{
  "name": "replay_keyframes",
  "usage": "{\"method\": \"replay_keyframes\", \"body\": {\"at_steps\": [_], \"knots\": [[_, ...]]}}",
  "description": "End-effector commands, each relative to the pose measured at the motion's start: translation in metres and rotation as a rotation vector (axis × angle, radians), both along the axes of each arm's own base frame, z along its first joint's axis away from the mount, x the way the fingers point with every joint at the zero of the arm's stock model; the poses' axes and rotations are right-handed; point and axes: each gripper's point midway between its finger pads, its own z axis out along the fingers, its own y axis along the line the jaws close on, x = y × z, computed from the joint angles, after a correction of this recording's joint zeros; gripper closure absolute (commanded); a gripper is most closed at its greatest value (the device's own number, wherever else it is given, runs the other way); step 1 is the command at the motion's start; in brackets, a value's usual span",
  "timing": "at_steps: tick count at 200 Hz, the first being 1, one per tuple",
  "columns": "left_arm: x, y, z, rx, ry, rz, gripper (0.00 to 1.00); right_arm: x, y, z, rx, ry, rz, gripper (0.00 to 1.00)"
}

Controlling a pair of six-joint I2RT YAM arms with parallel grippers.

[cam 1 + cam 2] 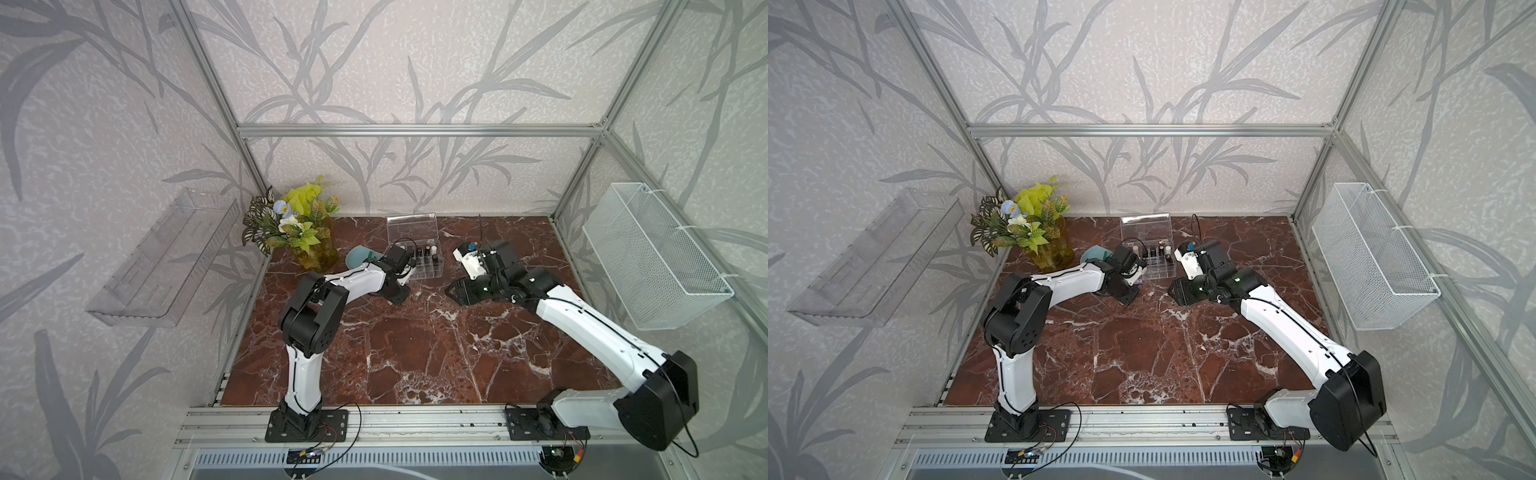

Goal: Arrange the lipsticks in the organizer
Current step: Pick up the lipstick at the center of the board.

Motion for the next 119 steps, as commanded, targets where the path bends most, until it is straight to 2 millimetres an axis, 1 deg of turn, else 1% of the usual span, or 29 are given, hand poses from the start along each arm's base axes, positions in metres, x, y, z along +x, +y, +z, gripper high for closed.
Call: {"method": "replay_keyframes", "body": {"at_steps": [1, 16, 23, 34, 50, 66, 84, 99, 111, 119], "knots": [[-0.020, -0.001, -0.009, 0.036, 0.061, -0.021, 0.75, -0.004, -0.002, 0.013, 0.014, -0.022, 0.012, 0.43], [-0.024, -0.003, -0.007, 0.036, 0.059, -0.029, 0.79, -0.005, -0.002, 0.015, 0.019, -0.021, 0.011, 0.43], [-0.026, -0.004, -0.006, 0.034, 0.059, -0.032, 0.83, -0.005, -0.002, 0.016, 0.023, -0.021, 0.012, 0.43], [-0.029, -0.008, -0.001, 0.019, 0.055, -0.042, 0.85, -0.006, -0.002, 0.017, 0.027, -0.021, 0.011, 0.43], [-0.032, -0.018, 0.016, -0.042, 0.040, -0.058, 0.85, -0.007, -0.001, 0.019, 0.034, -0.020, 0.012, 0.43], [-0.039, -0.036, 0.047, -0.168, 0.032, -0.096, 0.85, -0.007, -0.003, 0.023, 0.051, -0.011, 0.010, 0.43], [-0.049, -0.057, 0.095, -0.332, 0.008, -0.153, 0.85, -0.008, -0.008, 0.034, 0.120, 0.010, -0.004, 0.42], [-0.057, -0.068, 0.130, -0.440, -0.014, -0.194, 0.85, -0.007, -0.014, 0.047, 0.215, 0.036, -0.022, 0.40], [-0.065, -0.075, 0.152, -0.511, -0.019, -0.224, 0.85, -0.007, -0.015, 0.058, 0.300, 0.058, -0.026, 0.38], [-0.071, -0.078, 0.163, -0.552, -0.013, -0.247, 0.85, -0.009, -0.013, 0.065, 0.358, 0.076, -0.013, 0.37]]}}
